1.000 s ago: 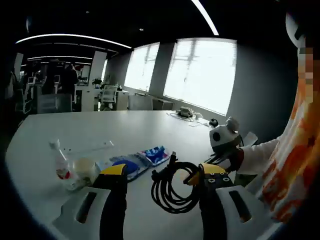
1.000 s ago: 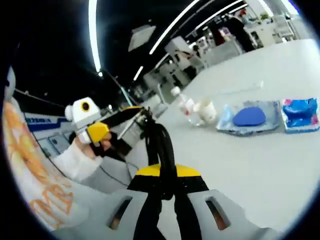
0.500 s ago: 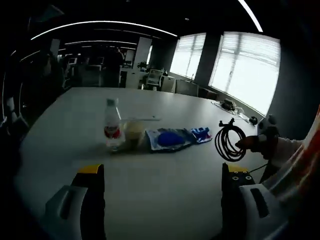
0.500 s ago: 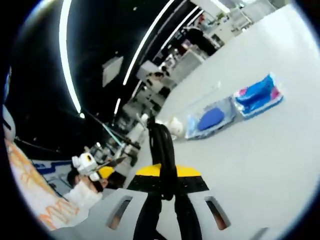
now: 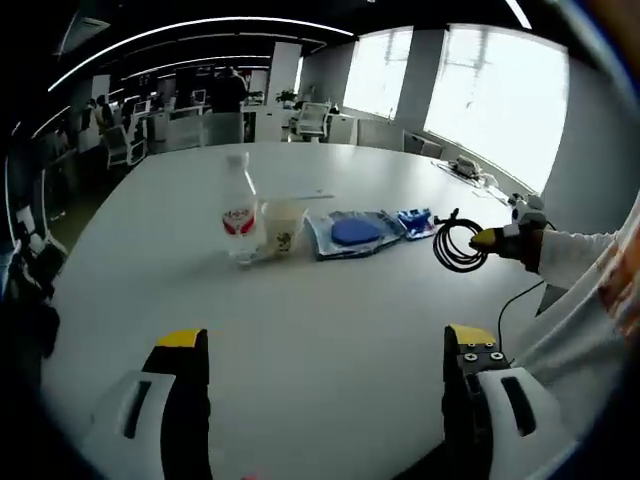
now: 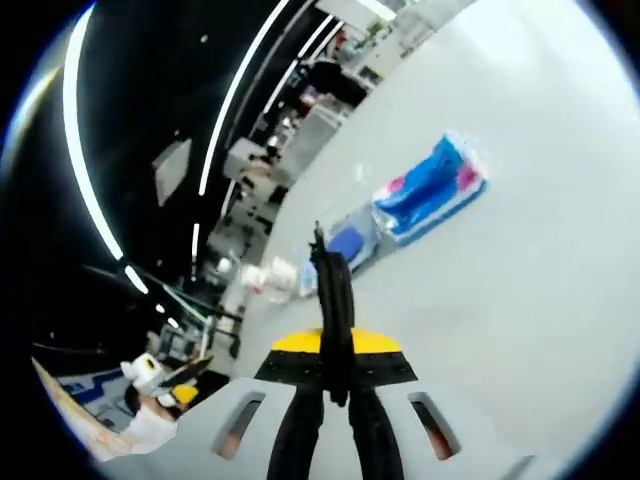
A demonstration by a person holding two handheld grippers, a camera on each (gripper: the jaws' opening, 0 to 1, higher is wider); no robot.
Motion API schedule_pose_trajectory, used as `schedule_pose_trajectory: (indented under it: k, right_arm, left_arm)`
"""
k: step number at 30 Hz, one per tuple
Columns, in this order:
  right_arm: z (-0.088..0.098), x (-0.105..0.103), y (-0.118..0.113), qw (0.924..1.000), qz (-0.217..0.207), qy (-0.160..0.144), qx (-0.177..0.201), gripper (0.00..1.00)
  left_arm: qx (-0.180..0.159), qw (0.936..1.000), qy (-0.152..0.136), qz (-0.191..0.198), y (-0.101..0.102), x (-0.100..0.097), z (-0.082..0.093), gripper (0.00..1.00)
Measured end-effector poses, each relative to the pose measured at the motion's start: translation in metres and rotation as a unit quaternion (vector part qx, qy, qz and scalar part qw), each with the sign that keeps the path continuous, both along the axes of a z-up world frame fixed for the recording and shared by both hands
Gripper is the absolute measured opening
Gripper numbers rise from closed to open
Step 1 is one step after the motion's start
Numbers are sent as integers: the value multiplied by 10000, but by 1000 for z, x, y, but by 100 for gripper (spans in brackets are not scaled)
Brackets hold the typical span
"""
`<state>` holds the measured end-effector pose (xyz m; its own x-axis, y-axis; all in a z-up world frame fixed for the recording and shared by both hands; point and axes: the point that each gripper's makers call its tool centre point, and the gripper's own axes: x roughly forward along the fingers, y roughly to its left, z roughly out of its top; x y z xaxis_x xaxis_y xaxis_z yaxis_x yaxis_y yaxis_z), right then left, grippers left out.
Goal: Arrange the tabletop items into an orderly group along one side of the table until the central work area is clear of visible clutter.
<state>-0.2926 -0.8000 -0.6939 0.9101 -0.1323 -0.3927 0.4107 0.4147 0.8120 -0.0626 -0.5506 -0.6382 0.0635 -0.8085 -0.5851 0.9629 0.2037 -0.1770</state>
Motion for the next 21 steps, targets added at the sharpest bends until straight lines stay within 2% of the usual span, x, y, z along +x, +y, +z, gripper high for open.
schedule_pose_trajectory:
  k: [5,10,13,15,18,21]
  right_arm:
    - [-18,-4,-17,9996,-105,243,107,4]
    - [-34,-11,-21,9985,-44,508,179,4]
    - [-33,-13,-30,9987,-216,369,291,4]
    - [-33,-14,-33,9984,-279,420,244,5]
    - [-43,-18,-37,9966,-304,764,111,5]
    - [-43,-16,-40,9951,-295,939,-45,5]
  left_arm:
    - [-7,10000,85,-22,-3,-1,-1,98]
    - [56,9999,99,-84,0,0,-3,98]
    - [116,9999,69,-29,5,8,-7,98]
    - [116,9999,116,55,8,10,-7,98]
    - [120,9997,173,126,9,12,-8,98]
    - [171,9997,155,121,9,11,-8,97]
